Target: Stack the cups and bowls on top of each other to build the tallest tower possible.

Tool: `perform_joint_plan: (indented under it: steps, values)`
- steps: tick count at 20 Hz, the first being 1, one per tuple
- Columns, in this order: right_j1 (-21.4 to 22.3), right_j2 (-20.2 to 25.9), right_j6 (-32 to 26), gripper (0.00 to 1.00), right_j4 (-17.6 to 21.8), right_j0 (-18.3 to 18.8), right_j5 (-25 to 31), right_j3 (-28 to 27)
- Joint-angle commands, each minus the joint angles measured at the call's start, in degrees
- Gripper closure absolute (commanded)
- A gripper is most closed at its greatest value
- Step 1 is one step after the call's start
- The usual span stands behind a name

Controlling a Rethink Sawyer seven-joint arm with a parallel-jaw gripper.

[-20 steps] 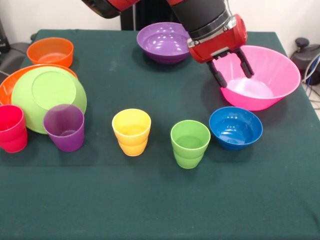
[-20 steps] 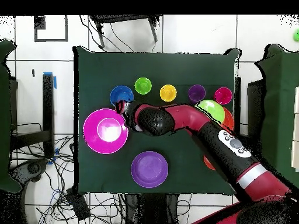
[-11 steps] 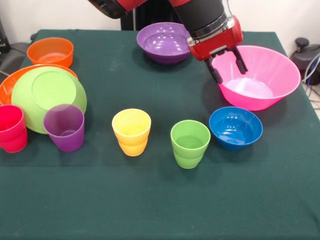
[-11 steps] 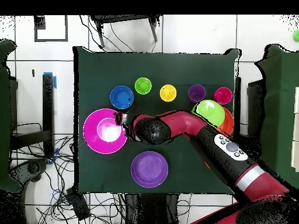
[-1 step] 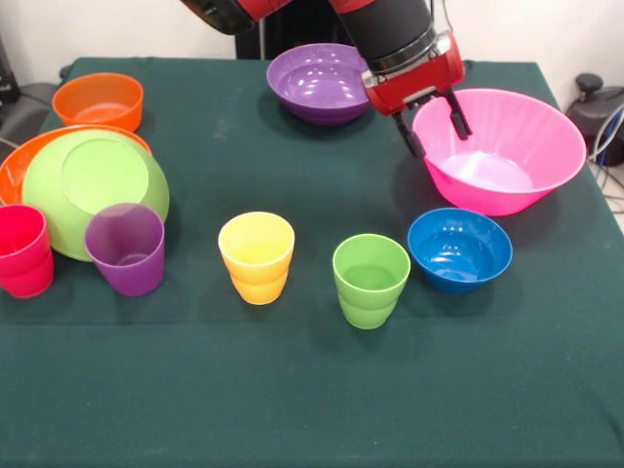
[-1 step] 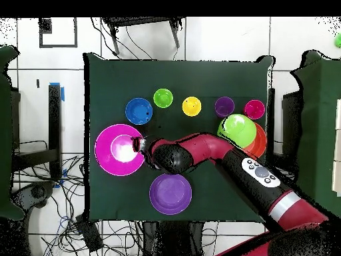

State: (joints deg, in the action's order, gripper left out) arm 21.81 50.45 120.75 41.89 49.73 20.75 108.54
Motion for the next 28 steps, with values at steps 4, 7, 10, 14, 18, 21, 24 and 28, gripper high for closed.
perform_joint_plan:
  steps: [4, 7, 10, 14, 18, 21, 24, 28]
  values:
    - [-2.0, -8.1, -1.9, 0.00, 9.0, -2.7, -6.1, -0.1]
    - [-2.2, -8.4, -2.1, 0.00, 9.4, -2.5, -6.4, -0.5]
    - [-1.9, -8.2, -2.6, 0.00, 9.1, -2.2, -5.9, -0.3]
    - [-1.8, -7.8, -2.7, 0.00, 8.8, -2.1, -6.0, -0.3]
    - [-0.1, -8.2, -2.1, 0.00, 9.1, -3.5, -6.6, -1.0]
    - [-0.2, -7.6, -2.6, 0.00, 8.2, -3.2, -5.4, -1.2]
    - [0.0, -6.6, -2.9, 0.00, 6.5, -2.8, -3.9, -1.4]
    - [0.7, -5.3, -3.2, 0.00, 4.6, -2.7, -2.3, -1.7]
